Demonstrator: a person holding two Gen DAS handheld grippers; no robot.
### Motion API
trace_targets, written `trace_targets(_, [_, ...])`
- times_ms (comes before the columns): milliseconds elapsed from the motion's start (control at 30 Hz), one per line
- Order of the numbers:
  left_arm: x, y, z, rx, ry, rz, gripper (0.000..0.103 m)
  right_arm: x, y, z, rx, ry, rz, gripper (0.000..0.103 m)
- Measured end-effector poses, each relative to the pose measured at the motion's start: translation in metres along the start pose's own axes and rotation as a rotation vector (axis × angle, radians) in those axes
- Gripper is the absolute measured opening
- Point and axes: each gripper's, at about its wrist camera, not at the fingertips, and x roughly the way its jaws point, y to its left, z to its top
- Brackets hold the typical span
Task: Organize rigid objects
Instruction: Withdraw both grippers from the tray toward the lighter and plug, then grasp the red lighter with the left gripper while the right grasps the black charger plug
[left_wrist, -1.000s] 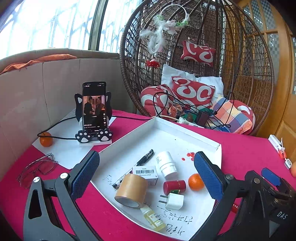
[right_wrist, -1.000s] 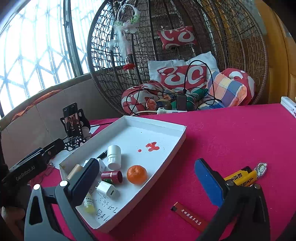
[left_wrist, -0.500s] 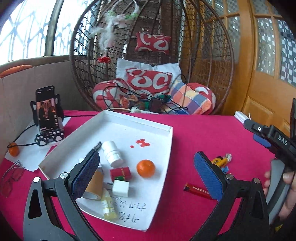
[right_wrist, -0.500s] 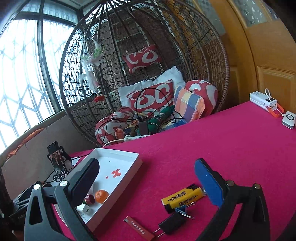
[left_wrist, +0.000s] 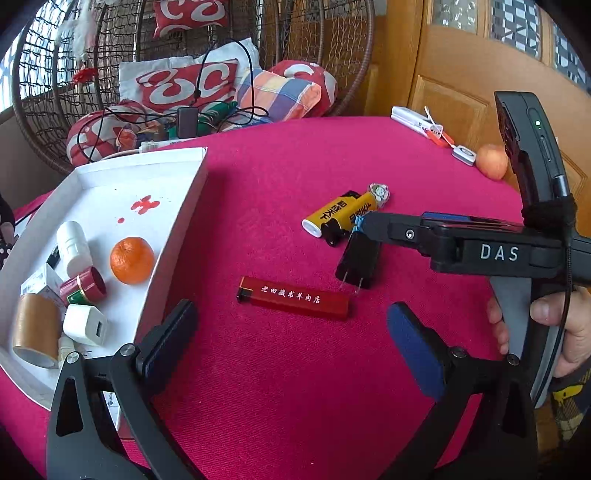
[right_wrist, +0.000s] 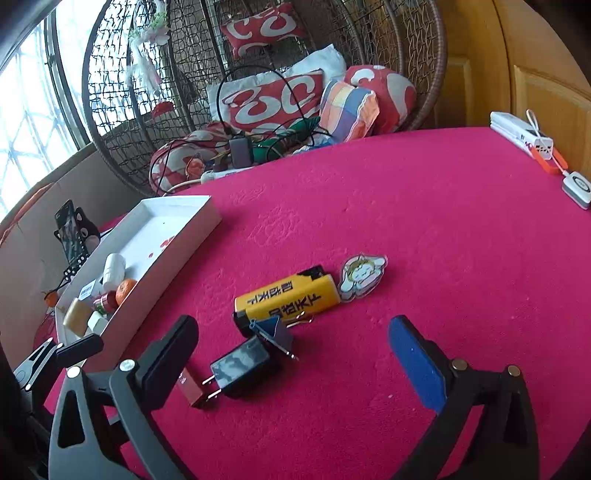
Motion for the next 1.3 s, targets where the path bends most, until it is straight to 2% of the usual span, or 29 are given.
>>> trace_targets(67, [0.003,0.003,-0.004,0.003,0.020,0.010,0.103,0.004,0.003,-0.008,0.017,0.034,0.015,0.101])
trace_targets(167, [0.008,0.005,-0.007,-0.004,0.040,0.027,0.103,0.008,0.007,-0.014,0.041,0.047,-0.008,0.100])
trace_targets(300, [0.013,0.007,-0.012,-0.016,0.061,0.047,0.103,0.017,0.017,-0.007,0.059,0.021,-0.072,0.100])
trace_targets(367, [0.015,0.008,-0.014,-0.021,0.068,0.054,0.103,0.027,0.025,-0.005,0.008,0.034,-0.140,0.101])
trace_targets(433, [0.017,0.009,-0.014,-0.018,0.065,0.060,0.103,0.031,0.028,-0.004,-0.021,0.044,-0.161,0.101])
trace_targets(633, [0.027,0.007,-0.006,0.014,0.069,0.077,0.103,0.017,0.002,-0.008,-0.028,0.058,-0.204,0.100])
trace_targets(733, [0.039,0.004,-0.001,0.028,0.086,0.091,0.103,0.009,-0.013,-0.008,-0.007,0.049,-0.209,0.100])
trace_targets(800, [0.047,0.001,0.003,0.046,0.104,0.107,0.103,0.005,-0.017,-0.009,0.012,0.037,-0.181,0.100])
trace_targets(933, [0.056,-0.001,0.010,0.070,0.109,0.107,0.103,0.006,-0.013,-0.009,-0.001,0.039,-0.162,0.100])
trace_targets(1100, [0.055,0.001,0.010,0.065,0.106,0.107,0.103,0.005,-0.004,-0.010,-0.044,0.032,-0.094,0.100])
trace_targets(1167, [0.053,0.000,0.009,0.064,0.099,0.113,0.098,0.006,0.003,-0.010,-0.077,0.038,-0.087,0.095])
trace_targets(1200, [0.050,-0.001,0.009,0.068,0.088,0.119,0.082,0.008,0.006,-0.011,-0.095,0.049,-0.097,0.084])
trace_targets(1233, [0.049,-0.002,0.008,0.059,0.085,0.101,0.082,0.011,0.008,-0.012,-0.108,0.063,-0.112,0.073])
trace_targets(1300, [0.049,0.000,0.008,0.041,0.083,0.091,0.082,0.013,0.012,-0.011,-0.130,0.067,-0.136,0.072])
